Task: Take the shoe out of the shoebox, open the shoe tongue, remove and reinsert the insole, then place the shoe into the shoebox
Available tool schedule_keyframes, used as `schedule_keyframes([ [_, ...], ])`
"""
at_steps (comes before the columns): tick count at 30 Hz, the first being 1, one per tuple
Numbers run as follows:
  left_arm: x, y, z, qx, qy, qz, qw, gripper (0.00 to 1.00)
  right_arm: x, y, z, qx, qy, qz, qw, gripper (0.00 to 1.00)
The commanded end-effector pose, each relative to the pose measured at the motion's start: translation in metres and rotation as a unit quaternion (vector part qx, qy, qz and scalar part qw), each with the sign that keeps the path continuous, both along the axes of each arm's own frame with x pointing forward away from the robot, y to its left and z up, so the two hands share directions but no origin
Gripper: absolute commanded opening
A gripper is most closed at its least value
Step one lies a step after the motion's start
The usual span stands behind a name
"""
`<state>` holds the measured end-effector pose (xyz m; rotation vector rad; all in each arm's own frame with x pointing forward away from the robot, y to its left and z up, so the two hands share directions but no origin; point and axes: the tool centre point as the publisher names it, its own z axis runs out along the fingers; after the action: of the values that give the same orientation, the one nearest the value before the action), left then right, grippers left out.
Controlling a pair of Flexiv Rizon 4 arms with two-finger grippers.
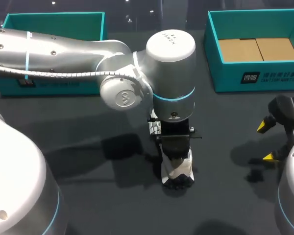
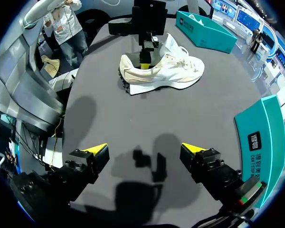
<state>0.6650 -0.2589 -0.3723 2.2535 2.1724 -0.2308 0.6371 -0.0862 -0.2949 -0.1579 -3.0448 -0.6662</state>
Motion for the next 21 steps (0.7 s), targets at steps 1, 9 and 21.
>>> schedule_keyframes([
  [1, 0.000, 0.005, 0.014, 0.003, -0.033, 0.002, 0.999, 0.00, -0.002, 0.000, 0.000, -0.002, -0.002, -0.001, 1.000, 1.00],
  [9, 0.007, 0.001, 0.023, 0.016, -0.095, 0.000, 0.995, 0.00, -0.002, 0.000, 0.000, -0.002, -0.002, -0.001, 1.000, 1.00],
  [21, 0.014, -0.010, 0.015, 0.041, -0.137, 0.007, 0.990, 0.27, -0.002, 0.000, 0.000, -0.002, -0.002, -0.001, 1.000, 1.00],
])
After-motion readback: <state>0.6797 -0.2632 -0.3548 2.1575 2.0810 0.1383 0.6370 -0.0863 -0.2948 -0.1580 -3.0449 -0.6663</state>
